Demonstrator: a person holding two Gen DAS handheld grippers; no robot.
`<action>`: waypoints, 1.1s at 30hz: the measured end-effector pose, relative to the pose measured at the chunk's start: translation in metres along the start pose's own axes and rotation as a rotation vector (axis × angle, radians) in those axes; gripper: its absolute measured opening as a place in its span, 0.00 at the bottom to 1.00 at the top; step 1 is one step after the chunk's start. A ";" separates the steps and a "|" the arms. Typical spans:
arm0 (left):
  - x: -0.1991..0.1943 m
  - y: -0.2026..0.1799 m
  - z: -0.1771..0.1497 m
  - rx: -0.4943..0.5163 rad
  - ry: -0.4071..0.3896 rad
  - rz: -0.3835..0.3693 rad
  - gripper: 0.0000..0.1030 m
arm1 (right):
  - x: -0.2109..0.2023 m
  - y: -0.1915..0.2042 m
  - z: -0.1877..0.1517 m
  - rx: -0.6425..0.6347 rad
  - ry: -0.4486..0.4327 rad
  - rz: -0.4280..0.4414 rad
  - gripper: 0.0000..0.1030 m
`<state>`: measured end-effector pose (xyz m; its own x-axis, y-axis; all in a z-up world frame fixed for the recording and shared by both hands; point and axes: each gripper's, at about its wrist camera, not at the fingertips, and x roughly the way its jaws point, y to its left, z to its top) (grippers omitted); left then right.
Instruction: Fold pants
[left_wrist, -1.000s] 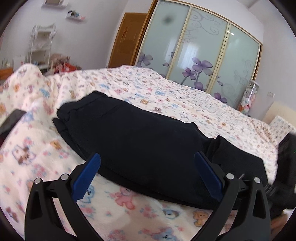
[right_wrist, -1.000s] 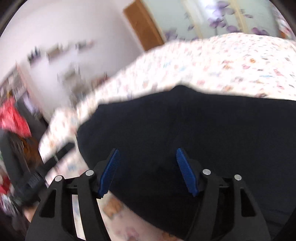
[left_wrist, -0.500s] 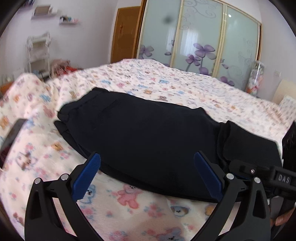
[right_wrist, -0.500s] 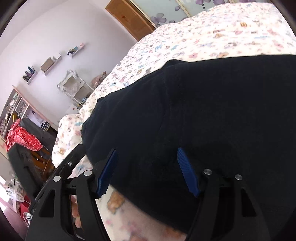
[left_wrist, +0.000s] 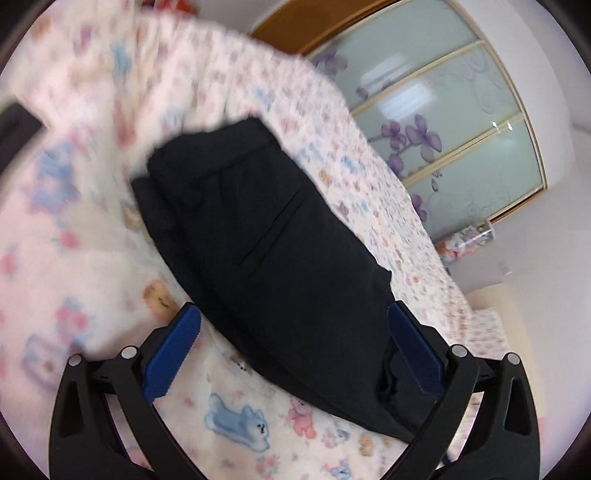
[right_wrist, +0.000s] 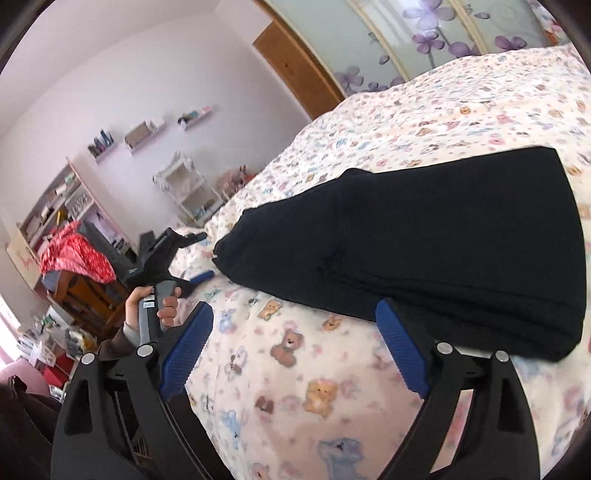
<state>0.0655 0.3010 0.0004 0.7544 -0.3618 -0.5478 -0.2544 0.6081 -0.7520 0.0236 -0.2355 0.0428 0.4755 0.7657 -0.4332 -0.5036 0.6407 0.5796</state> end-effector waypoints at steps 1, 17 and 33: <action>0.006 0.003 0.003 -0.022 0.025 -0.019 0.98 | 0.000 -0.003 -0.001 0.009 0.007 -0.003 0.89; 0.023 -0.012 0.011 -0.079 0.033 -0.036 0.98 | 0.006 -0.003 -0.006 -0.007 0.056 0.019 0.89; 0.033 -0.022 0.008 -0.054 -0.050 0.203 0.15 | -0.004 -0.003 -0.003 0.016 0.021 0.031 0.90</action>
<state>0.1016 0.2813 0.0020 0.7134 -0.1994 -0.6718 -0.4348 0.6260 -0.6474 0.0205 -0.2403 0.0406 0.4444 0.7861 -0.4296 -0.5057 0.6160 0.6040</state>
